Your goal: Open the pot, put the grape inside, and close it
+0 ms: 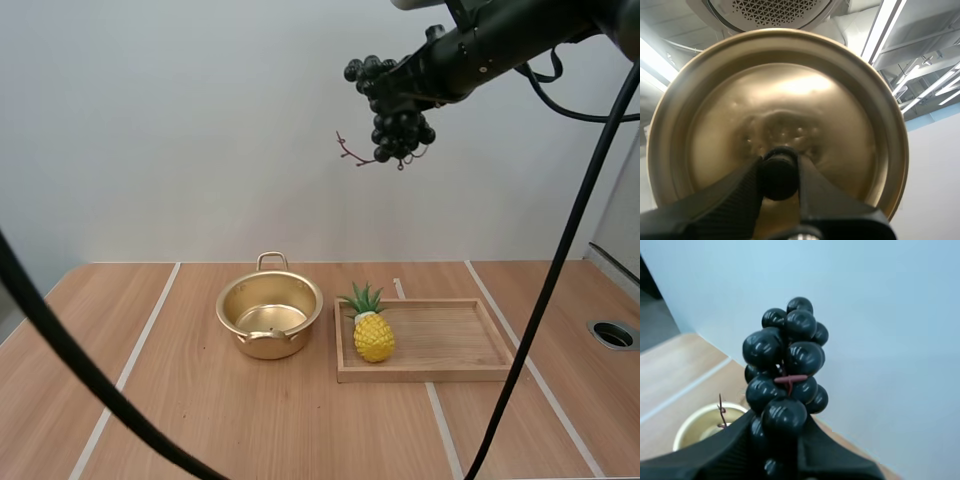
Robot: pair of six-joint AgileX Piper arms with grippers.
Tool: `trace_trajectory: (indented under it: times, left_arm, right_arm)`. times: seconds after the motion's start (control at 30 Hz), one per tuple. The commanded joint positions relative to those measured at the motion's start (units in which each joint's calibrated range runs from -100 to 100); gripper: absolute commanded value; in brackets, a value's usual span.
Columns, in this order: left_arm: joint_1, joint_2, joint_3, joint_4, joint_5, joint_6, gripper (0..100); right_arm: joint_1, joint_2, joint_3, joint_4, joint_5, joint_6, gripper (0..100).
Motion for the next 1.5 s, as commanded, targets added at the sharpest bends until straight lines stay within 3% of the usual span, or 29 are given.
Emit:
trace_trajectory:
  times: [0.0, 0.13, 0.27, 0.43, 0.87, 1.17, 1.47]
  left_arm:
    - [-0.14, 0.3, -1.7, 0.4, 1.3, -0.1, 0]
    - [-0.14, 0.3, -1.6, 0.4, 1.8, -0.1, 0]
    - [-0.14, 0.3, -1.6, 0.4, 1.8, -0.1, 0]
    - [-0.14, 0.3, -1.6, 0.6, 1.7, -0.1, 0]
    - [-0.14, 0.3, -1.6, 3.9, 1.1, -0.1, 0]
    - [-0.14, 0.3, -1.6, 3.9, 1.1, -0.1, 0]
    - [-0.14, 0.3, -1.6, 3.9, 1.1, -0.1, 0]
  right_arm:
    - [3.0, -0.8, -0.8, 3.0, 0.7, -0.4, 0]
    - [8.8, -0.5, -0.8, 1.7, -1.6, 2.1, 0]
    - [14.6, 1.8, -0.8, -3.5, -8.3, 5.1, 0]
    - [18.4, 7.6, -0.8, -6.9, -11.0, 5.9, 0]
    - [20.3, 24.2, 8.6, -6.1, -20.1, 2.4, 0]
    - [20.3, 27.0, 16.2, -5.3, -34.0, -1.7, 0]
    - [20.3, 31.3, 17.2, -4.0, -33.9, -2.5, 0]
